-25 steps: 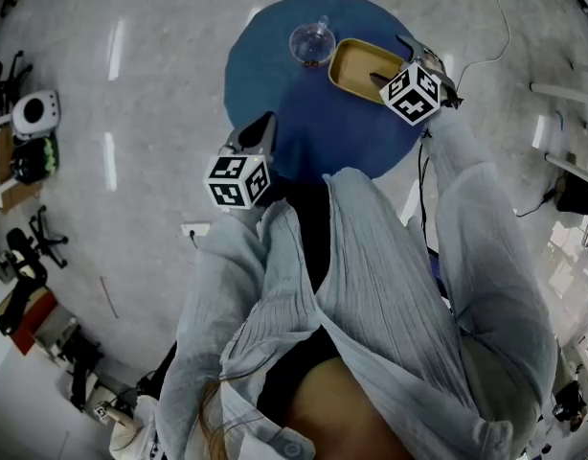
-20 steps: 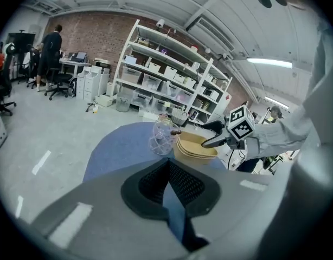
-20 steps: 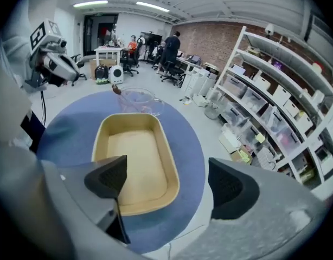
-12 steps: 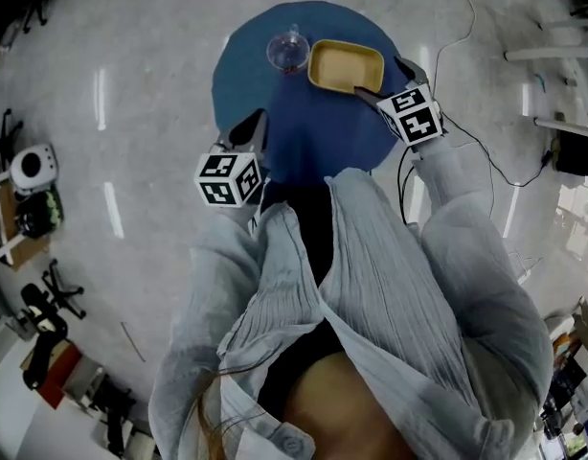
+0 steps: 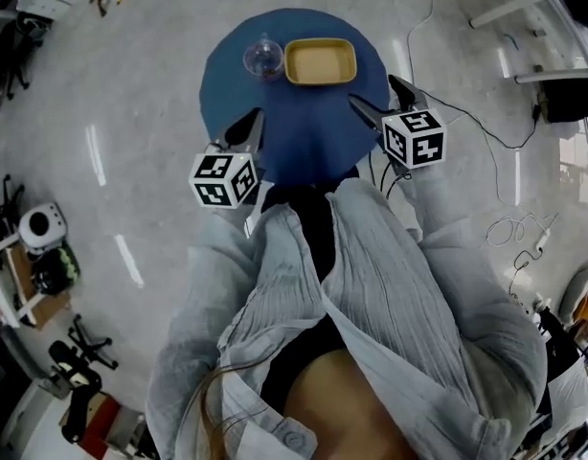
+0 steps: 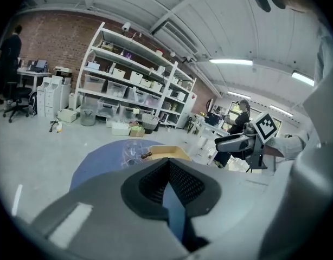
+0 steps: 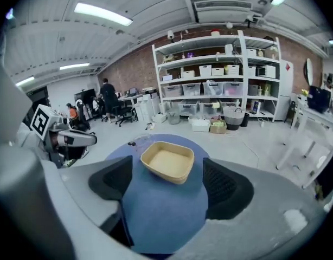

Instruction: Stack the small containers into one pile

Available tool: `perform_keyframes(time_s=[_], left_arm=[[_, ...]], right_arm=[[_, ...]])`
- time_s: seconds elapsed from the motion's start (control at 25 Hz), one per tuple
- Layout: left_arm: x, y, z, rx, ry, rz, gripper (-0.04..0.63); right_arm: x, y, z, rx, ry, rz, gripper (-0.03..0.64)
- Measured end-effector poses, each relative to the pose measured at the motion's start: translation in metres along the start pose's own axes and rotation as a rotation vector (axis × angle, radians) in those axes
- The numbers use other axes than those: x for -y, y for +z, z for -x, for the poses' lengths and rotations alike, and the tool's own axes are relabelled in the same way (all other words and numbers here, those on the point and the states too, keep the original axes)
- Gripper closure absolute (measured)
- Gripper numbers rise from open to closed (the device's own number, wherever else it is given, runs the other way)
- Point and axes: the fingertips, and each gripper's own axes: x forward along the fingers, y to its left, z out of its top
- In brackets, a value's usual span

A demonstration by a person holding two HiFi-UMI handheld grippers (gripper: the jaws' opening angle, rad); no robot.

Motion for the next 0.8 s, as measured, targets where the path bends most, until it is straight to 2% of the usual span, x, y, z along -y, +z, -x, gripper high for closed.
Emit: perform_keyframes(time_s=[0.2,0.36,0.44,0.6,0.8], left_arm=[[0.013,0.011,0.01,0.021,-0.05,-0.051,0.581],[0.02,0.02,0.023,0.045,-0.085,-0.087,0.581],[0.023,0.024,0.029,0.058,-0.101,-0.091,0.581],[0.028,0.031,0.036,0.072,-0.128,-0.107,0.581],[0.033,0.034,0.037,0.091,-0.138,-0.138,0.581]], right_arm=[[-0.016,0.002,0.035,0.108,-0.038,-0.098,0.259],[-0.028,0.0,0.057,0.185,-0.113,-0.11,0.341],[-0.033,-0.004,0.067,0.211,-0.152,-0.113,0.413],[-0.032,-0.014,0.079,0.228,-0.248,-0.095,0.602],[-0.039,-0.023,0.083,0.232,-0.256,-0.119,0.615]])
